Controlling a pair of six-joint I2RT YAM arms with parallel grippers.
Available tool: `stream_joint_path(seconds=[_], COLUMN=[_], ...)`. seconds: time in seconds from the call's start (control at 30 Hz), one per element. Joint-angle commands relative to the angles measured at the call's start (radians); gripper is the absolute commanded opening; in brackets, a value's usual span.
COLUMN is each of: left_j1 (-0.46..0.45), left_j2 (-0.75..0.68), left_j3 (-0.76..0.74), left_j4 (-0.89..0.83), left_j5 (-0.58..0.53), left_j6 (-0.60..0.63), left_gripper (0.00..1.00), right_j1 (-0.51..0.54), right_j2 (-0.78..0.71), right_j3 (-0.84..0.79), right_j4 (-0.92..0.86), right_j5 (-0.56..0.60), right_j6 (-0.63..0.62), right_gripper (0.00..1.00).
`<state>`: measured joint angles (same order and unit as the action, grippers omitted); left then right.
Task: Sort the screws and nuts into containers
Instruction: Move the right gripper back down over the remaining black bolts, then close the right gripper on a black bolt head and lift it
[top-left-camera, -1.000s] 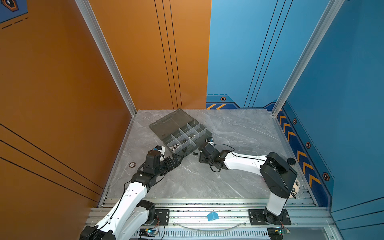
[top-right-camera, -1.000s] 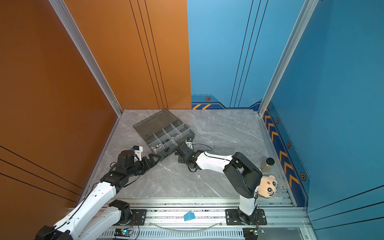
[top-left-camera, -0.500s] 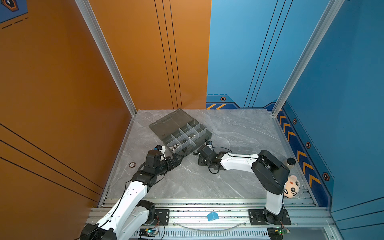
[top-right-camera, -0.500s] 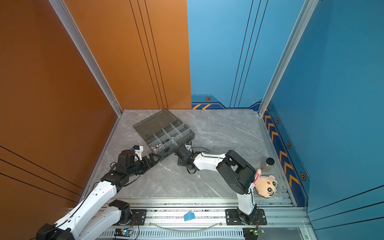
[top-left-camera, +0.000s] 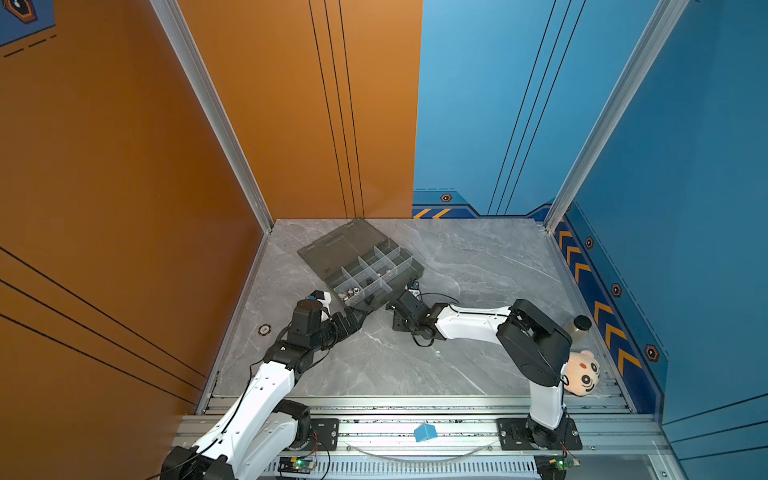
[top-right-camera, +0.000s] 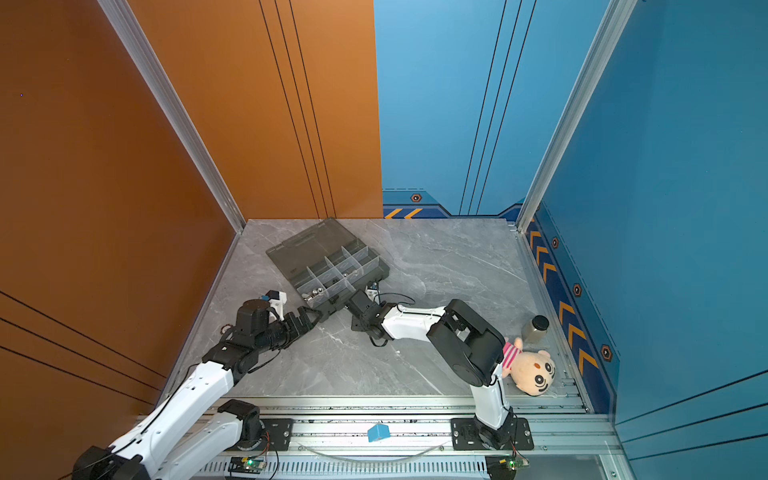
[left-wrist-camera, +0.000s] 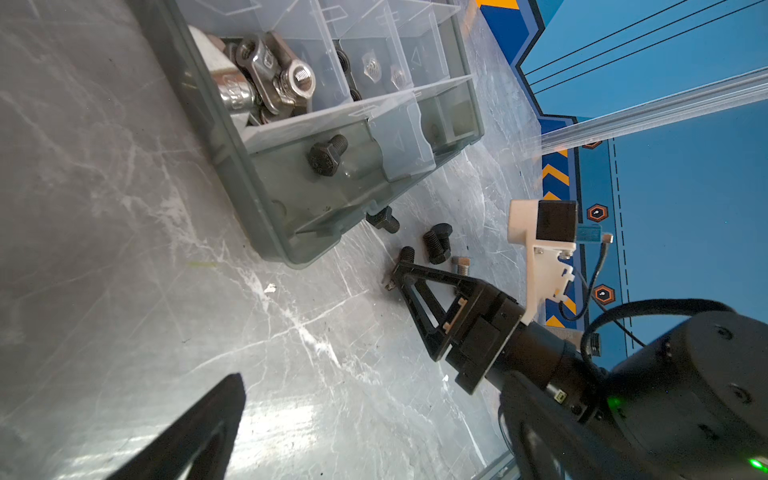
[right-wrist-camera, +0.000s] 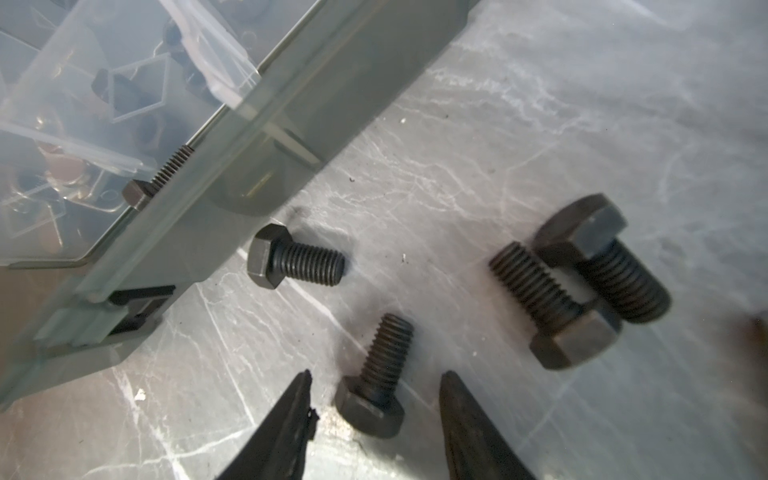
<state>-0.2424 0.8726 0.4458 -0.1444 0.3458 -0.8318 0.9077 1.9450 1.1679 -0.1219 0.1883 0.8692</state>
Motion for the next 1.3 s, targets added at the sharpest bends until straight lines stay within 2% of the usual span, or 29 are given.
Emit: stream_joint_path(seconds=[0.0,0.13,0.27,0.6,0.77,1.03,1.27], left_j1=[0.000,0.000,0.002,0.002,0.002,0.007,0.012], left_j2=[0.002,0.002,0.000,-0.001,-0.005,-0.018,-0.030], left_j3=[-0.011,-0.013,-0.014,-0.016,-0.016,-0.015,-0.018], left_j4=[0.016,0.018,0.017,0.019,0.017,0.011,0.006], left_j5=[0.018,0.018,0.017,0.016,0.018,0.023,0.025], left_j6=[-0.001,-0.001,-0.001,-0.001,-0.001,-0.001,-0.001], left_gripper=[0.98,0.98,0.98,0.98,0.98,0.98,0.98], right_j1=[0.005,0.007,0.006,0.006,0.003,0.002,0.001], right_j2=[0.039,0.035,0.034,0.030,-0.013,-0.150,-0.156], right_j3=[0.005,0.007,0.007,-0.001,-0.045,-0.091,0.011], right_j4=[-0.045,-0.048,-0.051,-0.046,0.030,0.161,0.181], right_j5=[0.007,0.006,0.007,0.005,-0.003,-0.030,-0.174], right_j6=[-0.001,-0.004,-0.003,-0.009,-0.053,-0.255,-0.493], right_gripper=[0.47,0.38,0.35,0.14,0.09,0.05,0.05])
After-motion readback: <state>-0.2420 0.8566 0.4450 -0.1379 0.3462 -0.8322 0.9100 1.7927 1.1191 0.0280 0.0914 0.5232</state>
